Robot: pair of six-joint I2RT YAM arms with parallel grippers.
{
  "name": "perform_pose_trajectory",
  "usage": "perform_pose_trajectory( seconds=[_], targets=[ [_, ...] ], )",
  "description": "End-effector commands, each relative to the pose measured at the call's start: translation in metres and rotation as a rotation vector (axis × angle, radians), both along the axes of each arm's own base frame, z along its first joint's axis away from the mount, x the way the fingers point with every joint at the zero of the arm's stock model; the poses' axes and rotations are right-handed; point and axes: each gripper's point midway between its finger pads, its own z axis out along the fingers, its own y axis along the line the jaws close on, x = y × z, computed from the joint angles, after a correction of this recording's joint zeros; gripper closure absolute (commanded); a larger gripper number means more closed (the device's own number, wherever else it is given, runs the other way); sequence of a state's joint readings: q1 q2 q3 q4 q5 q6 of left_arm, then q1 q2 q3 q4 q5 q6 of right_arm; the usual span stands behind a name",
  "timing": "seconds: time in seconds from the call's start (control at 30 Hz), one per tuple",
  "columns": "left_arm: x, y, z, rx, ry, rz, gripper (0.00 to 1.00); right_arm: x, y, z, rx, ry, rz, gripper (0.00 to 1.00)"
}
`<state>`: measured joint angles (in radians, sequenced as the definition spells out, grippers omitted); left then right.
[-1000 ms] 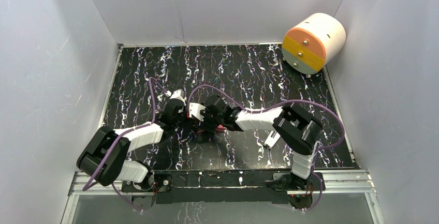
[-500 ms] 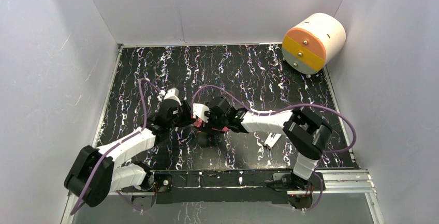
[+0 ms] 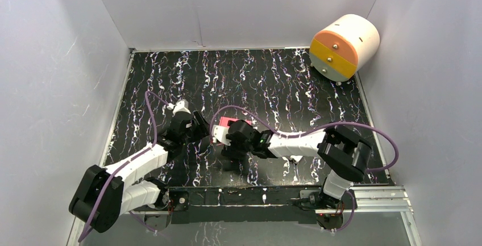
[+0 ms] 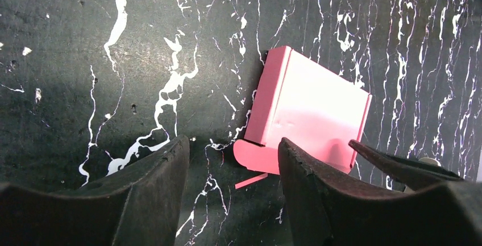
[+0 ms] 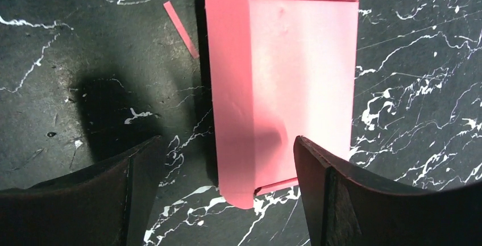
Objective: Fold the paper box
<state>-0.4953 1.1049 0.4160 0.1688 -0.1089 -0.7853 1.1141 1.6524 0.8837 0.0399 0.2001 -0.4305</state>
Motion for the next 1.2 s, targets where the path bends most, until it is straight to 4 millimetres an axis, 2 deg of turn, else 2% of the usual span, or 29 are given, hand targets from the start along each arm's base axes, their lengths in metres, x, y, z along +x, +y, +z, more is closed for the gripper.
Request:
perform_pose_trajectory(
  seconds=[0.0,0.13,0.27,0.33,0.47,0.73,0.93,1.03,1.17],
  targets=[
    [0.003,0.007,0.002,0.012,-0.007,0.034,0.43,0.015,0.001,0.004,0.004,-0.119,-0.058,0.1],
    [0.003,0.013,0.003,0.021,-0.017,0.065,0.43,0.014,0.0,-0.006,-0.03,-0.153,-0.049,0.11],
    [0.003,0.018,0.009,0.015,-0.035,0.093,0.43,0.018,-0.005,-0.026,-0.09,-0.171,-0.049,0.13],
    [0.003,0.02,0.018,0.01,-0.057,0.104,0.43,0.019,-0.006,-0.033,-0.113,-0.184,-0.049,0.16],
    [0.002,0.03,0.046,0.02,-0.116,0.129,0.42,0.019,-0.003,-0.036,-0.145,-0.252,-0.038,0.25],
    [-0.008,0.047,0.099,0.033,-0.235,0.147,0.41,0.022,0.004,-0.013,-0.13,-0.364,-0.03,0.59],
    [-0.012,0.056,0.118,0.06,-0.279,0.154,0.41,0.026,0.009,0.014,-0.077,-0.404,-0.036,0.76],
    [-0.013,0.057,0.126,0.068,-0.294,0.143,0.41,0.023,0.012,0.021,-0.06,-0.382,-0.021,0.81],
    [-0.014,0.058,0.132,0.089,-0.304,0.13,0.41,0.019,0.015,0.031,-0.043,-0.35,-0.012,0.92]
  ],
)
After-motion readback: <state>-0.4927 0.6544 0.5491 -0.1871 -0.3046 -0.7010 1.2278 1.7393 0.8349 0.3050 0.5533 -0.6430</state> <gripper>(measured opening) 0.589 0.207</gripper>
